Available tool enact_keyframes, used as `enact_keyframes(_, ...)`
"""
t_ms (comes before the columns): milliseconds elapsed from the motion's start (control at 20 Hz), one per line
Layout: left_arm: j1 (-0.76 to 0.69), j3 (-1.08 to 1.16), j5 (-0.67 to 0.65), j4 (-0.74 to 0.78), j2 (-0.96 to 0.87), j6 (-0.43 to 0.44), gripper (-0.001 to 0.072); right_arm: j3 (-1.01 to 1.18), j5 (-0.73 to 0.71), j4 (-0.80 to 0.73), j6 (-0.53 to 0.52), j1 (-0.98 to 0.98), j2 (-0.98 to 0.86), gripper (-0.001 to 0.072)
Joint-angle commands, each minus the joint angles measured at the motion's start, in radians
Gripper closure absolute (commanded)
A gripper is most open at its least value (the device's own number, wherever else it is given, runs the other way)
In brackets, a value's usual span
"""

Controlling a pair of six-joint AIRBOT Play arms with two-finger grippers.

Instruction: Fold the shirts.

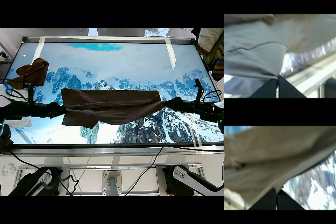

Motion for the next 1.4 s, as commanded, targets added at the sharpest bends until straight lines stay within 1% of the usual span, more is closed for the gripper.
enact_keyframes(0, 0.105, 0.014, 0.073, 0.008, 0.011, 0.019, 0.0695, 0.016, -0.113, 0.109, -0.004, 0.021, 0.014, 0.0687)
enact_keyframes(100, 0.142, 0.014, 0.169, 0.006, 0.011, 0.024, 0.0695, 0.016, -0.24, 0.109, -0.003, 0.067, 0.013, 0.0686)
enact_keyframes(350, 0.145, 0.014, 0.443, 0.004, -0.006, 0.064, 0.0696, 0.015, -0.618, 0.106, 0.027, 0.249, -0.001, 0.0686)
enact_keyframes(450, 0.144, 0.014, 0.516, -0.006, -0.052, 0.084, 0.0697, 0.015, -0.743, 0.106, 0.03, 0.326, -0.027, 0.0687)
enact_keyframes(500, 0.142, 0.014, 0.554, -0.027, -0.084, 0.097, 0.0697, 0.015, -0.79, 0.105, 0.039, 0.361, -0.046, 0.0686)
enact_keyframes(700, 0.109, 0.015, 0.674, -0.225, -0.239, 0.201, 0.0698, 0.015, -0.975, 0.106, 0.122, 0.484, -0.154, 0.0686)
enact_keyframes(800, 0.061, 0.036, 0.727, -0.242, -0.33, 0.211, 0.0698, 0.015, -1.04, 0.109, 0.184, 0.523, -0.208, 0.0686)
enact_keyframes(950, 0.006, 0.098, 0.776, -0.242, -0.446, 0.203, 0.0699, 0.015, -1.077, 0.109, 0.261, 0.543, -0.265, 0.0686)
enact_keyframes(1050, -0.006, 0.135, 0.846, -0.242, -0.494, 0.196, 0.0699, 0.015, -1.096, 0.109, 0.268, 0.543, -0.284, 0.0686)
enact_keyframes(1250, -0.005, 0.174, 0.86, -0.217, -0.544, 0.126, 0.07, 0.016, -1.146, 0.109, 0.337, 0.543, -0.304, 0.0686)
enact_keyframes(1350, -0.005, 0.174, 0.858, -0.175, -0.55, 0.064, 0.07, 0.022, -1.131, 0.109, 0.346, 0.543, -0.318, 0.0686)
